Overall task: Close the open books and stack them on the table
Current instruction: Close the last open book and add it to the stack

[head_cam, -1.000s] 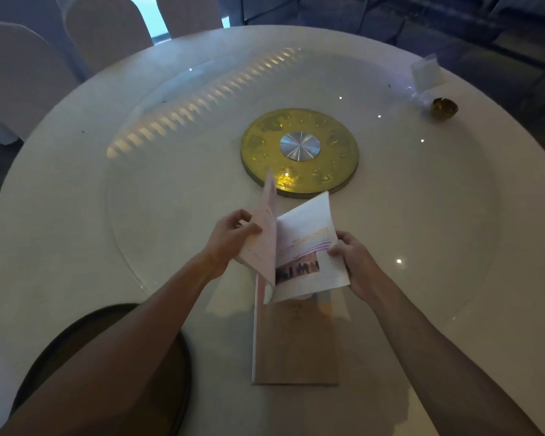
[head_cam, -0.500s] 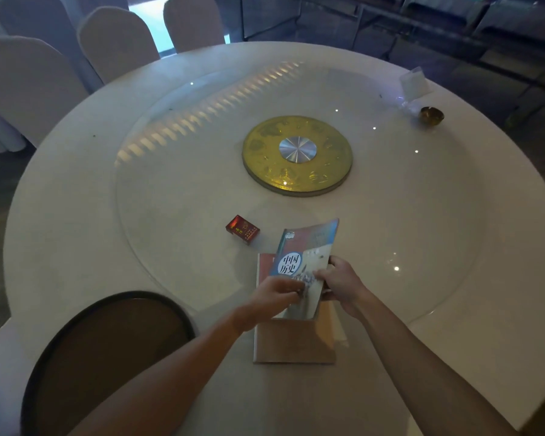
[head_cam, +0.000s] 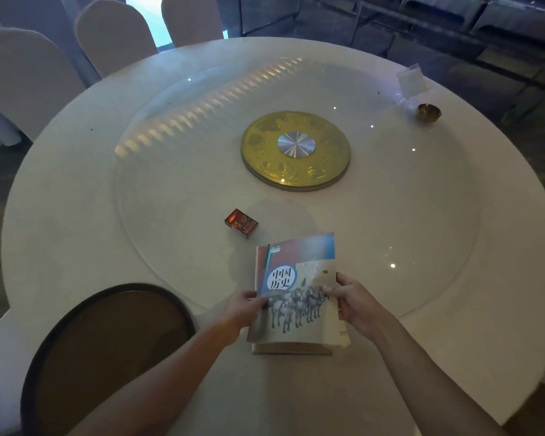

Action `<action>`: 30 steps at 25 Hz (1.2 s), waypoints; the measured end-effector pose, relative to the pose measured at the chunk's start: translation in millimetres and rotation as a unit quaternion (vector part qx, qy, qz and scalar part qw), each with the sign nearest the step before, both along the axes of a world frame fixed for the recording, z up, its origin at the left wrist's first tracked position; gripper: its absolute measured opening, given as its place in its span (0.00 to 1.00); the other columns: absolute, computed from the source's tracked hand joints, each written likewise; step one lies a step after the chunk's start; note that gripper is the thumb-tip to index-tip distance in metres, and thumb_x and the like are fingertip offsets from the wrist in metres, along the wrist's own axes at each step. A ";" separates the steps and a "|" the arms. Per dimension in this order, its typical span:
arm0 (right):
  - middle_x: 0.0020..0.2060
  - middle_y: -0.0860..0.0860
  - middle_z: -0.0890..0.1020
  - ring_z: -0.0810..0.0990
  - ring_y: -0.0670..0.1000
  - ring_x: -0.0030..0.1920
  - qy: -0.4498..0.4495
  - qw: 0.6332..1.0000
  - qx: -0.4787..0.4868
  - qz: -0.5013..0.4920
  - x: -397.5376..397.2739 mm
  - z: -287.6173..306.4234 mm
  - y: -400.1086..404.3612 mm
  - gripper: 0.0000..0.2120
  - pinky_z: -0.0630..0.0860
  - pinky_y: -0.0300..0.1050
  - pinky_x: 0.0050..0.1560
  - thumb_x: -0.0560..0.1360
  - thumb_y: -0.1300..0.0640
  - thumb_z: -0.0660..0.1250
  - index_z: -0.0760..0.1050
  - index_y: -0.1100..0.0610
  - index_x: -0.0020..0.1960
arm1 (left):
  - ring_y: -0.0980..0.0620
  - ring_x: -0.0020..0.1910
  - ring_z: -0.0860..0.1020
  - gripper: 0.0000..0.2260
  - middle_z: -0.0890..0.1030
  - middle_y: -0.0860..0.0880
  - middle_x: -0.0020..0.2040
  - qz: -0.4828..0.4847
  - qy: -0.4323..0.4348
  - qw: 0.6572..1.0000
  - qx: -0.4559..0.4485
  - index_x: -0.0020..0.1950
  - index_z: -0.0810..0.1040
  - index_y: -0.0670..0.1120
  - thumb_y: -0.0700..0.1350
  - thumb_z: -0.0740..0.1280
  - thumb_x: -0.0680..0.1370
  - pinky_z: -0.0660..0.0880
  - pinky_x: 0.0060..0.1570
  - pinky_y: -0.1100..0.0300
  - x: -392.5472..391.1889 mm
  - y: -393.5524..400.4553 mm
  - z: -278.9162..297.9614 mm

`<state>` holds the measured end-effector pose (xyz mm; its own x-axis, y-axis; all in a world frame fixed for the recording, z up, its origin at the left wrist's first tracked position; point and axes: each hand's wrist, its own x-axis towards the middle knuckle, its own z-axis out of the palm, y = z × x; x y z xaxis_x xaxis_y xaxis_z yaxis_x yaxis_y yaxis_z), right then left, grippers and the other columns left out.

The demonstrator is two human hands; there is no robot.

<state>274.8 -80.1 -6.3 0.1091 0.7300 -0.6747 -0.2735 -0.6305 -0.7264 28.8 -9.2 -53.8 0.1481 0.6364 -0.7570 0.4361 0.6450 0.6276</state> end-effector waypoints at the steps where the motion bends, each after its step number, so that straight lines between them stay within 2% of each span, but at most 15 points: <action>1: 0.52 0.55 0.88 0.86 0.57 0.46 -0.028 0.999 -0.016 0.018 -1.5 -6.6 -3.4 0.17 0.83 0.53 0.43 0.79 0.67 0.65 0.80 0.54 0.64 | 0.49 0.43 0.82 0.15 0.87 0.42 0.52 -0.001 0.012 1.000 0.005 0.61 0.82 0.42 0.46 0.72 0.76 0.80 0.44 0.54 0.5 -5.8 -1.9; 3: 0.53 0.57 0.88 0.87 0.59 0.49 -0.105 0.992 -0.055 0.039 -8.0 -21.7 -9.2 0.15 0.84 0.55 0.46 0.79 0.65 0.66 0.80 0.56 0.64 | 0.52 0.38 0.80 0.12 0.87 0.45 0.47 -0.012 0.048 0.998 0.040 0.58 0.83 0.43 0.43 0.72 0.76 0.77 0.38 0.60 -0.6 -17.6 -7.1; 6: 0.50 0.55 0.88 0.88 0.56 0.45 -0.177 0.980 -0.078 0.034 -21.2 -38.5 -15.3 0.13 0.82 0.47 0.36 0.78 0.64 0.66 0.79 0.58 0.61 | 0.54 0.37 0.80 0.08 0.85 0.48 0.44 -0.056 0.071 0.991 0.095 0.56 0.83 0.45 0.40 0.70 0.78 0.77 0.38 0.62 -1.6 -30.3 -10.8; 7: 0.49 0.54 0.88 0.88 0.54 0.45 -0.190 0.978 -0.074 0.035 -26.1 -41.8 -16.3 0.12 0.80 0.44 0.35 0.79 0.63 0.66 0.79 0.57 0.62 | 0.56 0.37 0.80 0.09 0.85 0.49 0.44 -0.071 0.084 0.986 0.121 0.57 0.83 0.44 0.38 0.69 0.78 0.76 0.37 0.65 -1.7 -32.4 -11.9; 9: 0.50 0.52 0.86 0.86 0.51 0.47 -0.224 0.971 -0.064 0.044 -33.8 -47.1 -15.9 0.11 0.80 0.45 0.37 0.80 0.61 0.65 0.77 0.55 0.62 | 0.58 0.37 0.80 0.10 0.84 0.50 0.44 -0.103 0.114 0.973 0.171 0.56 0.83 0.44 0.35 0.67 0.77 0.75 0.35 0.72 -0.6 -34.9 -11.7; 11: 0.51 0.52 0.85 0.85 0.51 0.49 -0.269 0.960 -0.052 0.052 -36.5 -51.4 -11.8 0.10 0.82 0.50 0.46 0.80 0.60 0.65 0.76 0.54 0.61 | 0.52 0.42 0.83 0.10 0.87 0.48 0.47 -0.118 0.133 0.963 0.200 0.56 0.83 0.43 0.38 0.68 0.77 0.80 0.42 0.62 0.7 -33.8 -15.0; 12: 0.51 0.53 0.84 0.84 0.52 0.49 -0.289 0.954 -0.049 0.056 -36.0 -53.7 -9.4 0.09 0.82 0.50 0.48 0.80 0.59 0.65 0.76 0.55 0.60 | 0.49 0.44 0.84 0.10 0.87 0.47 0.48 -0.127 0.139 0.961 0.202 0.57 0.84 0.44 0.39 0.69 0.76 0.81 0.45 0.55 0.8 -32.1 -17.2; 13: 0.51 0.54 0.83 0.83 0.52 0.48 -0.312 0.946 -0.049 0.064 -34.4 -56.3 -6.8 0.08 0.80 0.50 0.48 0.80 0.58 0.66 0.75 0.57 0.58 | 0.48 0.45 0.84 0.11 0.87 0.46 0.48 -0.135 0.143 0.960 0.198 0.57 0.84 0.44 0.40 0.69 0.76 0.81 0.45 0.53 0.9 -30.3 -20.3; 15: 0.52 0.57 0.80 0.80 0.53 0.47 -0.373 0.920 -0.061 0.103 -31.8 -59.6 -2.4 0.06 0.77 0.49 0.44 0.79 0.56 0.66 0.73 0.58 0.52 | 0.46 0.47 0.83 0.12 0.86 0.45 0.49 -0.147 0.149 0.959 0.190 0.58 0.83 0.45 0.40 0.69 0.76 0.81 0.47 0.53 1.2 -27.1 -23.4; 16: 0.54 0.57 0.79 0.79 0.55 0.50 -0.399 0.906 -0.072 0.124 -31.2 -62.0 -1.6 0.06 0.77 0.50 0.46 0.79 0.55 0.66 0.72 0.58 0.51 | 0.45 0.49 0.83 0.13 0.83 0.43 0.52 -0.149 0.153 0.959 0.188 0.60 0.82 0.46 0.40 0.69 0.76 0.81 0.51 0.52 1.4 -26.8 -23.0; 18: 0.59 0.58 0.76 0.75 0.60 0.59 -0.446 0.873 -0.096 0.170 -30.7 -68.0 -1.8 0.09 0.74 0.53 0.57 0.80 0.53 0.65 0.72 0.58 0.53 | 0.43 0.53 0.80 0.15 0.77 0.42 0.56 -0.162 0.176 0.953 0.187 0.65 0.80 0.47 0.44 0.68 0.77 0.78 0.58 0.51 -0.2 -27.7 -23.5; 20: 0.61 0.59 0.73 0.73 0.62 0.63 -0.467 0.856 -0.113 0.189 -29.6 -72.4 -4.4 0.10 0.72 0.53 0.61 0.81 0.53 0.63 0.74 0.60 0.56 | 0.43 0.56 0.78 0.18 0.75 0.43 0.56 -0.182 0.194 0.945 0.188 0.69 0.77 0.49 0.48 0.67 0.79 0.77 0.60 0.51 -3.2 -28.8 -26.1; 23: 0.59 0.60 0.74 0.78 0.60 0.56 -0.457 0.866 -0.103 0.173 -27.0 -80.4 -10.7 0.06 0.77 0.53 0.56 0.82 0.55 0.62 0.72 0.57 0.48 | 0.44 0.53 0.80 0.19 0.76 0.45 0.54 -0.205 0.187 0.944 0.179 0.71 0.75 0.51 0.50 0.66 0.79 0.78 0.58 0.48 -6.3 -28.4 -28.4; 26: 0.54 0.60 0.78 0.81 0.60 0.50 -0.462 0.867 -0.103 0.159 -26.6 -86.6 -14.9 0.08 0.80 0.55 0.51 0.81 0.55 0.65 0.73 0.56 0.44 | 0.46 0.53 0.80 0.17 0.77 0.45 0.56 -0.220 0.186 0.941 0.179 0.69 0.75 0.50 0.48 0.65 0.80 0.79 0.56 0.51 -5.4 -26.4 -25.7; 30: 0.47 0.54 0.84 0.82 0.55 0.46 -0.415 0.902 -0.083 0.083 -29.4 -86.9 -25.1 0.07 0.81 0.52 0.45 0.80 0.54 0.66 0.80 0.55 0.52 | 0.49 0.52 0.82 0.15 0.82 0.47 0.56 -0.183 0.159 0.957 0.160 0.65 0.79 0.49 0.47 0.66 0.79 0.82 0.54 0.48 -5.3 -25.6 -30.6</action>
<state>245.4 -105.2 -93.2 0.5263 0.6793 -0.5115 0.4295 -0.7315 -0.5296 23.5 -34.9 -84.3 0.2005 0.7925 -0.5759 0.7977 0.2092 0.5657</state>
